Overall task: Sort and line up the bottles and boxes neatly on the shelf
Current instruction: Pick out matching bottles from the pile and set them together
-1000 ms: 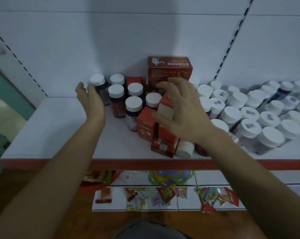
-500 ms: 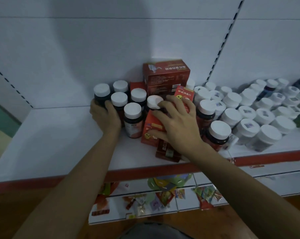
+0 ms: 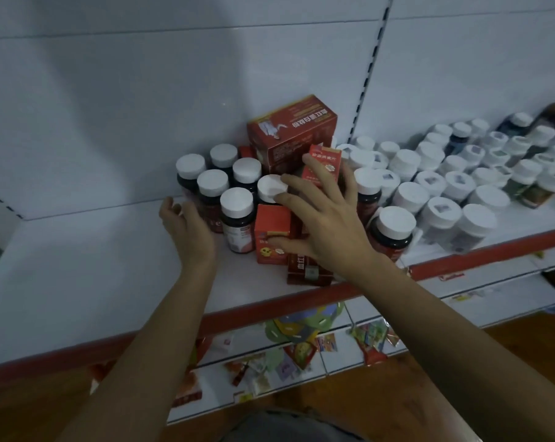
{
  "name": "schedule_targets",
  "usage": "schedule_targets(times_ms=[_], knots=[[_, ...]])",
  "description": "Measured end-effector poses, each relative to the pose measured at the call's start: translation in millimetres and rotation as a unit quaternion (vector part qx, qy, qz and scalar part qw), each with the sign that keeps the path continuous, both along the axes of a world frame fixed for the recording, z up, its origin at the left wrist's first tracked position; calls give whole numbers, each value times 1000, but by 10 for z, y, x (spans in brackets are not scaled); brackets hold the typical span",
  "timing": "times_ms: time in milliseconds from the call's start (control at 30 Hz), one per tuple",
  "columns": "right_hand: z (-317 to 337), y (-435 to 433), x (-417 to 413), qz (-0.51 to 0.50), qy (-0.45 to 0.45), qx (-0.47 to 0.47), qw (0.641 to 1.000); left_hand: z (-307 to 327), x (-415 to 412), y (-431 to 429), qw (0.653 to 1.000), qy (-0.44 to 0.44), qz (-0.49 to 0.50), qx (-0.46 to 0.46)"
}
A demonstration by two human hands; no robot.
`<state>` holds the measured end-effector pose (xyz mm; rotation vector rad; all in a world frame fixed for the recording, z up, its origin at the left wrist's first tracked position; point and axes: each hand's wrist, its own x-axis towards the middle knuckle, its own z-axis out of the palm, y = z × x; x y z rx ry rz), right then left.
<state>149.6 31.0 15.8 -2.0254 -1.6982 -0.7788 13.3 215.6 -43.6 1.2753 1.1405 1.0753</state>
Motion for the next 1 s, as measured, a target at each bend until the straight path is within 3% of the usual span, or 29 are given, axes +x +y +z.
schedule_targets(times_ms=[100,200,367,500,667,867,1000], knots=[[-40,-191,-50,-12,22,43,999,42,-216,-496,992,33,-39,118],[30,-454,-33,-26,24,44,998,77,-320,-865,948,158,-91,260],[409,-975,279,-101,41,-86,990,702,-291,-872,857,327,-126,378],[627,-1508,608,-188,101,-168,962,1238,167,-962,826,333,-176,419],[762,-2312,1028,-256,159,-223,927,1425,1012,-1665,771,330,-287,464],[778,-3462,1697,-289,202,-300,886,1375,1949,-2781,762,300,-350,455],[716,-4374,2245,-335,234,-347,844,1224,2740,-3490,736,358,-394,419]])
